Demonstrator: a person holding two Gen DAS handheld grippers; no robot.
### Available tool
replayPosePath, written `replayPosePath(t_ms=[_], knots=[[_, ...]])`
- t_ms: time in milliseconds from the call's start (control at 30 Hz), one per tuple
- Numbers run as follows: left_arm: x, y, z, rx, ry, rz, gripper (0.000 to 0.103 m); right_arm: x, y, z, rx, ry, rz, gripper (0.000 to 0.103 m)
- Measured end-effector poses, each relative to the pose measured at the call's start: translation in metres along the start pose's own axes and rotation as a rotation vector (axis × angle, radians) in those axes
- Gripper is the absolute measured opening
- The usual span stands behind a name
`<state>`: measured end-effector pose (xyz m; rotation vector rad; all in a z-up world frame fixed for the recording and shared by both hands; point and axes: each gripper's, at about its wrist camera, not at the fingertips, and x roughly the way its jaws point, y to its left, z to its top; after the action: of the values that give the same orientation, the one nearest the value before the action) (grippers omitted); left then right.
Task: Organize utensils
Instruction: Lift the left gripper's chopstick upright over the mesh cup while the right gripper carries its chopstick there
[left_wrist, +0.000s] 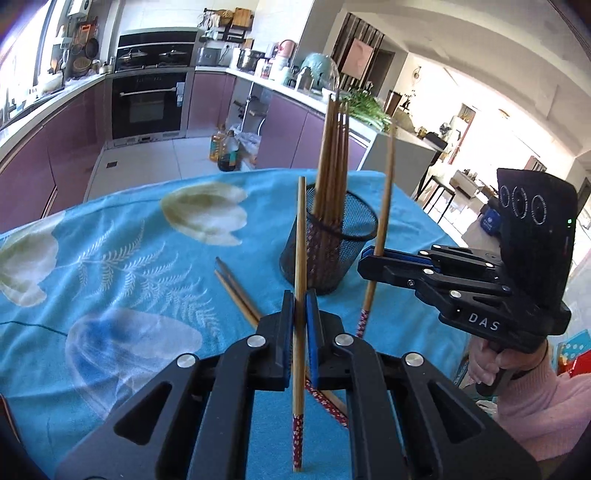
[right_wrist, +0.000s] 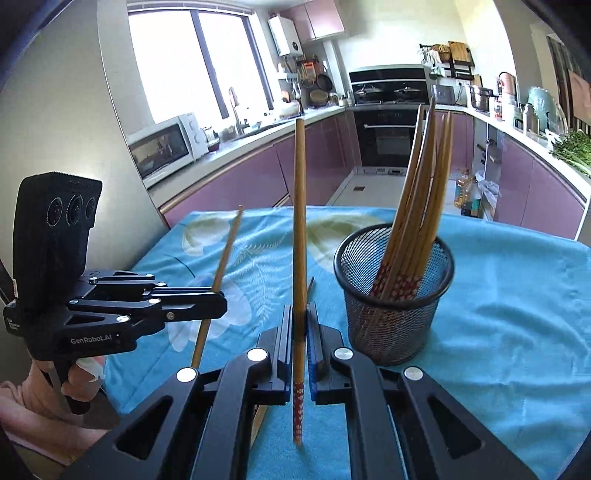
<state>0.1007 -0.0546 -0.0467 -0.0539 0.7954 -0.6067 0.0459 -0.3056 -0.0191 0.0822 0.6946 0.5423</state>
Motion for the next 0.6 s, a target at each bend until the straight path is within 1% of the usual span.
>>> replayPosePath(t_ms=[167, 600], knots=[[-0.016, -0.007, 0.006, 0.02, -0.042, -0.009, 0.007, -0.012, -0.005, 0.003, 0.006, -0.033, -0.005, 0.006], [-0.041, -0.009, 0.023, 0.009, -0.125, -0.057, 0.007, -0.032, -0.016, 0.012, 0.012, -0.091, -0.019, 0.006]])
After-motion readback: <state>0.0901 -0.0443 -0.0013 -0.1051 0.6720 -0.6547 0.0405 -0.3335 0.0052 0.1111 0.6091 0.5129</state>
